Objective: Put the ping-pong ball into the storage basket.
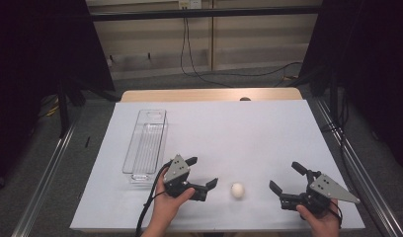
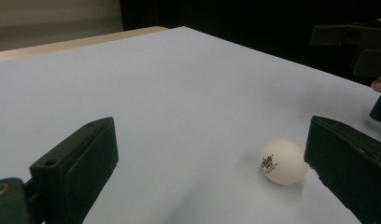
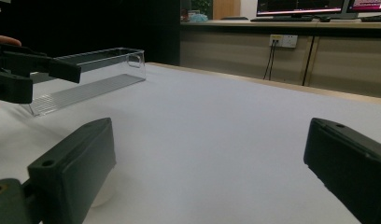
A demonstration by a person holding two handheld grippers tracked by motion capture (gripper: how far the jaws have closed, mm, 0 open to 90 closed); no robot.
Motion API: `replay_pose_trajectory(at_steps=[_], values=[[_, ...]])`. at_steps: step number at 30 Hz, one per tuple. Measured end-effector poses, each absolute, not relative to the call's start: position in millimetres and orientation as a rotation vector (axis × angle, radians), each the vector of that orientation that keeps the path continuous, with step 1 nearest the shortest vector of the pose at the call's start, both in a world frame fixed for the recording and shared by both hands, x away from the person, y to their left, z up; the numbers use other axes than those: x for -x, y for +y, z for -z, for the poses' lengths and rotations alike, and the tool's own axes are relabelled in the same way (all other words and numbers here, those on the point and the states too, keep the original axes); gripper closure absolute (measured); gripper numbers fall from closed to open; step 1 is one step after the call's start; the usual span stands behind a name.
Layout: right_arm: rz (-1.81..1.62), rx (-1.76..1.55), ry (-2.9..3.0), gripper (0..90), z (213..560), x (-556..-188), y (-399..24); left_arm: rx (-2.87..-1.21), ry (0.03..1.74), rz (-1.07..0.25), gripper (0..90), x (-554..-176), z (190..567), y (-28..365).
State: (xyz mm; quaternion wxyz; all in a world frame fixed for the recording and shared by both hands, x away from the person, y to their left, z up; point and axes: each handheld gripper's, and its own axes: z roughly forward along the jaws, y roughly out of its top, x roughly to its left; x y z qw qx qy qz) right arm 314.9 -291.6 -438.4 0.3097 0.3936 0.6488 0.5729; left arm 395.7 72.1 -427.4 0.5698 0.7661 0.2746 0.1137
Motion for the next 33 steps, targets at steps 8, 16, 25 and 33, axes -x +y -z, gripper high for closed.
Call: replay_pose_trajectory(at_steps=[8,16,25,33], values=[[-1.518,-1.044,1.713,1.7,438.4,-315.0,-291.6,-1.846,0.623,-0.261,2.9,-397.2,429.5,69.4],[-1.514,-1.041,1.714,1.8,438.4,-315.0,-291.7,-1.866,0.623,-0.243,2.9,-397.4,430.3,67.3],[-1.515,-1.041,1.711,1.8,438.5,-315.2,-292.0,-1.887,0.621,-0.225,2.9,-397.5,431.7,63.3],[-1.517,-1.039,1.715,1.8,438.6,-315.6,-291.3,-1.897,0.607,-0.213,2.9,-397.0,432.2,60.0]])
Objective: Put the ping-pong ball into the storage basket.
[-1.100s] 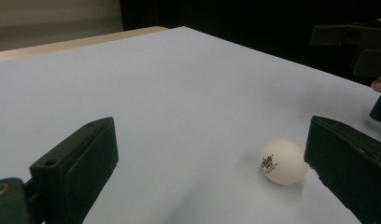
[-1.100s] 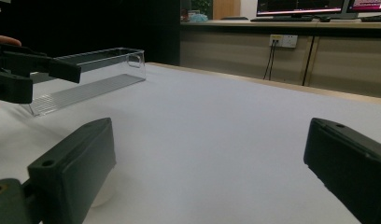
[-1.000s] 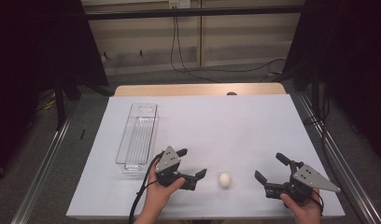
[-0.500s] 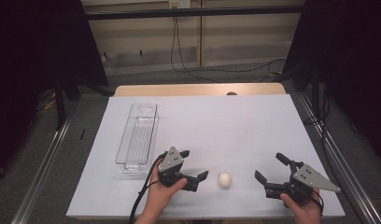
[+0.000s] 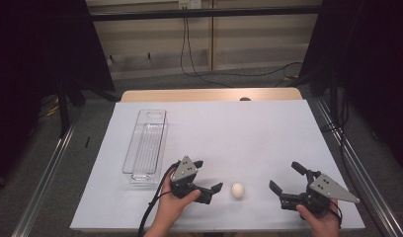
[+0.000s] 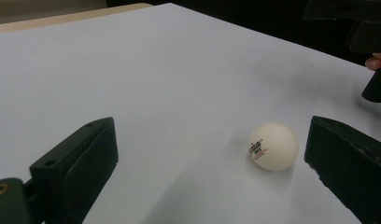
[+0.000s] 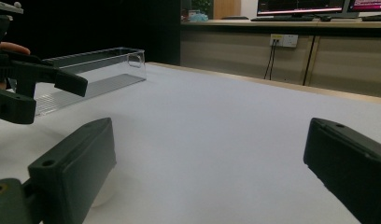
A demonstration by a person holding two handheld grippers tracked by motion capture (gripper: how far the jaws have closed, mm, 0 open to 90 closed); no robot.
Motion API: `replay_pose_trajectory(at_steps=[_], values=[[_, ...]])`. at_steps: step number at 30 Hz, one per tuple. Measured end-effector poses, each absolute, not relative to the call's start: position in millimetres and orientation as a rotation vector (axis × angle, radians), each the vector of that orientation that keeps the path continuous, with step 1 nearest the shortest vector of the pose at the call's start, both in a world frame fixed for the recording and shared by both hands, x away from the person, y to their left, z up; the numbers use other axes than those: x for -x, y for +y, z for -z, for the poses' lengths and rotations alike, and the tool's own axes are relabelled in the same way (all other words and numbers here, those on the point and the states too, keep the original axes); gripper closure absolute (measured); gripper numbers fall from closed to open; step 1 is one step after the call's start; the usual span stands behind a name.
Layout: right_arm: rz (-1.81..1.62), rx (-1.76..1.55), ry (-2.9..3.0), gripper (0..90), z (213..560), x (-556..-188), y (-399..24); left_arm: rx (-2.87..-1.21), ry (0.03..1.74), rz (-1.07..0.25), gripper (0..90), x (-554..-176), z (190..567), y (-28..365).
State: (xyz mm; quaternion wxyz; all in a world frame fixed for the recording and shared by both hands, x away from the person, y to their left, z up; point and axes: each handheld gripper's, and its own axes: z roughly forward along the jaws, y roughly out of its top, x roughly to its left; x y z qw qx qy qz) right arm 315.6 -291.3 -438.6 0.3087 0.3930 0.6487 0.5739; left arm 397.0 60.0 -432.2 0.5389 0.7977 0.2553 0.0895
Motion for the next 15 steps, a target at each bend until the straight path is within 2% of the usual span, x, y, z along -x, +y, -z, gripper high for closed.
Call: replay_pose_trajectory(at_steps=[15], values=[[-1.518,-1.043,1.712,1.9,438.6,-315.4,-291.7,-1.929,0.593,-0.188,3.0,-397.4,433.1,52.7]])
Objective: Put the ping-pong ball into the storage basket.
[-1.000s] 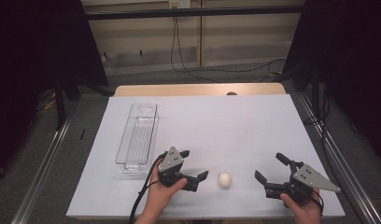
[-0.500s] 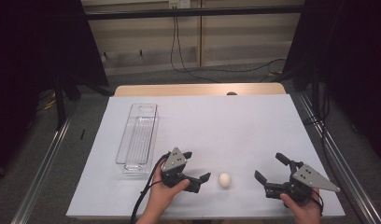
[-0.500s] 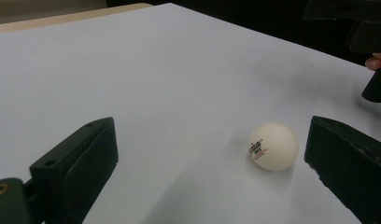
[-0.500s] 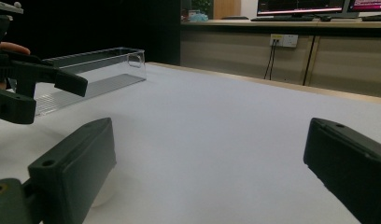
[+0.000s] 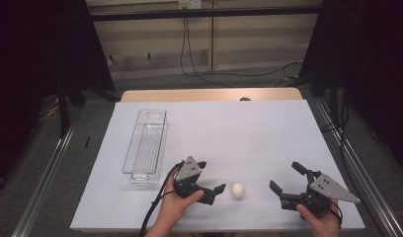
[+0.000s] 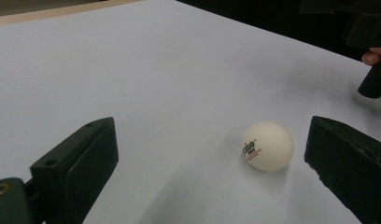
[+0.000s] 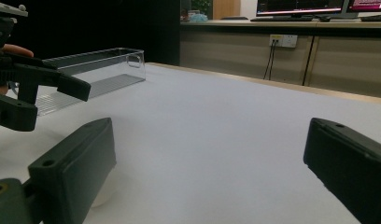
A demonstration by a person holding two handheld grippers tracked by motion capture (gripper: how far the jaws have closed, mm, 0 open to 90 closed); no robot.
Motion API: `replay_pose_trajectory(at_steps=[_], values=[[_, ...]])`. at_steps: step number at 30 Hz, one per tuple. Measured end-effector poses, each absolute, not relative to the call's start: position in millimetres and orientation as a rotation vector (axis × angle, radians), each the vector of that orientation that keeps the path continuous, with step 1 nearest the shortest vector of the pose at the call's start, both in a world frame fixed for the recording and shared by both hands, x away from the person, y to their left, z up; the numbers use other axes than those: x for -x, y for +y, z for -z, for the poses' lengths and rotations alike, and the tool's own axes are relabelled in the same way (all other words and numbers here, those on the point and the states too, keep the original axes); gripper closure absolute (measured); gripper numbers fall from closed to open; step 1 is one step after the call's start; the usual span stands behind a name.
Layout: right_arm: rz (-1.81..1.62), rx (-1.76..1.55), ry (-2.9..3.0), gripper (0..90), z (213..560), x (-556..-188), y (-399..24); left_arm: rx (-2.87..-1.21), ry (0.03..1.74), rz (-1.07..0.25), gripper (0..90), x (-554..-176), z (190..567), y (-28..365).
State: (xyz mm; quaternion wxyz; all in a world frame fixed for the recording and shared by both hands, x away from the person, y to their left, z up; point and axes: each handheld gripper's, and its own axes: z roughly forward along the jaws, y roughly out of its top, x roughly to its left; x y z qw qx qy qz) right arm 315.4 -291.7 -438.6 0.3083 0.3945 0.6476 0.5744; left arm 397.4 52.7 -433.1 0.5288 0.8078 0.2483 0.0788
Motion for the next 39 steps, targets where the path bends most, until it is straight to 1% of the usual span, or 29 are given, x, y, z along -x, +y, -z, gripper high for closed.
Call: replay_pose_trajectory(at_steps=[39], values=[[-1.515,-1.041,1.714,2.0,438.6,-315.6,-291.9,-1.979,0.593,-0.152,3.0,-399.2,437.2,35.4]])
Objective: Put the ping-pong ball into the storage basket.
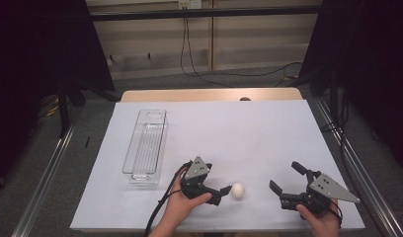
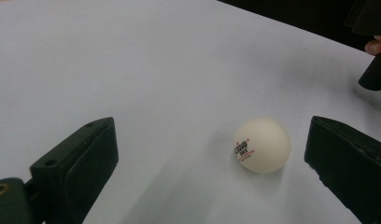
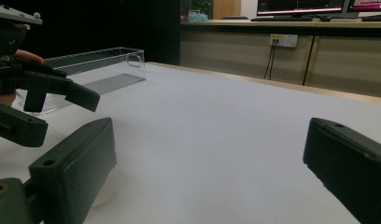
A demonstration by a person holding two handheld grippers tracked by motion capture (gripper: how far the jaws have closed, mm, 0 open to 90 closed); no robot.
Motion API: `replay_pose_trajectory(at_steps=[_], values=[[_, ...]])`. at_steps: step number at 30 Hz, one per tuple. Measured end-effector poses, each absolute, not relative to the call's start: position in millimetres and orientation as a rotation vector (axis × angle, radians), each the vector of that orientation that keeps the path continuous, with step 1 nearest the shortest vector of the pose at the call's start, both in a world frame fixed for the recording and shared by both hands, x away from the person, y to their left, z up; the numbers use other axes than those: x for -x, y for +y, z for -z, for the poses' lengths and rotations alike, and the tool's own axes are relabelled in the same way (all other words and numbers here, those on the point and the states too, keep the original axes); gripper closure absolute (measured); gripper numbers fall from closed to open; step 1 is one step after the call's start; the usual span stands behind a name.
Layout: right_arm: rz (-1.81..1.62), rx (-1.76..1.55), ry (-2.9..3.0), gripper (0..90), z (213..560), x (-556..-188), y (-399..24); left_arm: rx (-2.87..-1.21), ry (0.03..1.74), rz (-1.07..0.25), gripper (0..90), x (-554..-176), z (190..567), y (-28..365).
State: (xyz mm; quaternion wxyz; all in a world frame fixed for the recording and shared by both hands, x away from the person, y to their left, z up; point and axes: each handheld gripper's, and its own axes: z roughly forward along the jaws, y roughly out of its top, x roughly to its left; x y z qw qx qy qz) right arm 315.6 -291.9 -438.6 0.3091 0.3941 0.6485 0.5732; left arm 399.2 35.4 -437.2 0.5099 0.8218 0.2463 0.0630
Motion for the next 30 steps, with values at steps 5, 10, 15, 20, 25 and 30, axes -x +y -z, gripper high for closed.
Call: replay_pose_trajectory(at_steps=[5,10,15,20,25,30], values=[[-1.515,-1.044,1.713,2.0,438.5,-315.4,-292.0,-1.991,0.596,-0.148,3.0,-399.2,437.9,33.3],[-1.516,-1.045,1.714,2.1,438.4,-315.4,-291.9,-2.004,0.587,-0.149,3.0,-399.3,438.8,30.2],[-1.516,-1.043,1.713,2.1,438.4,-315.4,-292.1,-2.012,0.589,-0.143,3.0,-399.7,439.8,27.1],[-1.520,-1.044,1.713,2.1,438.3,-315.4,-292.4,-2.024,0.590,-0.131,3.0,-399.6,440.5,25.0],[-1.518,-1.044,1.714,2.1,438.1,-315.2,-292.3,-2.026,0.591,-0.122,3.0,-399.7,441.7,21.5],[-1.519,-1.044,1.712,2.1,438.2,-315.5,-292.6,-2.059,0.580,-0.123,3.0,-400.4,441.9,19.6]])
